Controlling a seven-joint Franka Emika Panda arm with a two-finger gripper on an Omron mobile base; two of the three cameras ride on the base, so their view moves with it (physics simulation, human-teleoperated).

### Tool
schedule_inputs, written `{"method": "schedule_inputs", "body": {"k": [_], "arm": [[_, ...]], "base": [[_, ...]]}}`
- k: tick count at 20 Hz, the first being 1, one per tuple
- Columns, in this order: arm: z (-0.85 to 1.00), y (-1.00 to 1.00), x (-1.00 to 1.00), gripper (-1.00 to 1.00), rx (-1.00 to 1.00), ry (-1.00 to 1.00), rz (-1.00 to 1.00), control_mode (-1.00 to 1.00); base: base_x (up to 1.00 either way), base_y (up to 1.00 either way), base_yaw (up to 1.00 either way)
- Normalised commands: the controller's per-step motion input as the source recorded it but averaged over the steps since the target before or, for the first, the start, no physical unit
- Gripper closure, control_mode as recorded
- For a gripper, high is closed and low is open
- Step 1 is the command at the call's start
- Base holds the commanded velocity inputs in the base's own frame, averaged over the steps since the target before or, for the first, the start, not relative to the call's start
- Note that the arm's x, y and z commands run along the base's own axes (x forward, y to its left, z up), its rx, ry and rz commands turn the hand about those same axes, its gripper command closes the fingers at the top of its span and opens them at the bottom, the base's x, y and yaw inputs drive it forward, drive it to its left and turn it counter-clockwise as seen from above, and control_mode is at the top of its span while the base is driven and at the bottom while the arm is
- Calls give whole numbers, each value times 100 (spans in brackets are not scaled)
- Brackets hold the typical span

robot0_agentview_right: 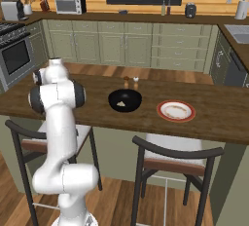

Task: Pick the chicken drumstick and garlic from their plates and place them in the bowl. Then put the bowl in the fridge.

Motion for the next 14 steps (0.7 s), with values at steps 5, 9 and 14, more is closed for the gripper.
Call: {"method": "schedule_inputs", "body": {"k": [5, 9, 14], "arm": [[54, -89, -38, 100, 0, 0, 0, -100], [47, -90, -5, 100, 0, 0, 0, -100], [48, -85, 0, 100, 0, 0, 0, -100]], "base": [[0, 0, 0], [0, 0, 0], [0, 0, 0]]}}
